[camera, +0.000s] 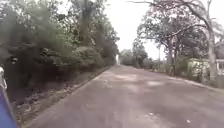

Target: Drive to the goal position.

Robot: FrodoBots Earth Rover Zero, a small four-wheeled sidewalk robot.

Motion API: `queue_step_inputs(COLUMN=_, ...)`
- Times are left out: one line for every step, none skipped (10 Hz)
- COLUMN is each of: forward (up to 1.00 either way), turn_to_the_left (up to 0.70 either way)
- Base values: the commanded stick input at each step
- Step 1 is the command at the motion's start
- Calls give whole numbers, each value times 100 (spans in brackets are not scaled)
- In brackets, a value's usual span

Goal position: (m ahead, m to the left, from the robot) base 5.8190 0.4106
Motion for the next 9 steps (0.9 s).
queue_step_inputs(forward=70, turn_to_the_left=-1)
queue_step_inputs(forward=70, turn_to_the_left=-1)
queue_step_inputs(forward=70, turn_to_the_left=-1)
queue_step_inputs(forward=70, turn_to_the_left=-1)
queue_step_inputs(forward=70, turn_to_the_left=-6)
queue_step_inputs(forward=70, turn_to_the_left=-30)
queue_step_inputs(forward=70, turn_to_the_left=-30)
queue_step_inputs(forward=70, turn_to_the_left=-29)
queue_step_inputs(forward=70, turn_to_the_left=-25)
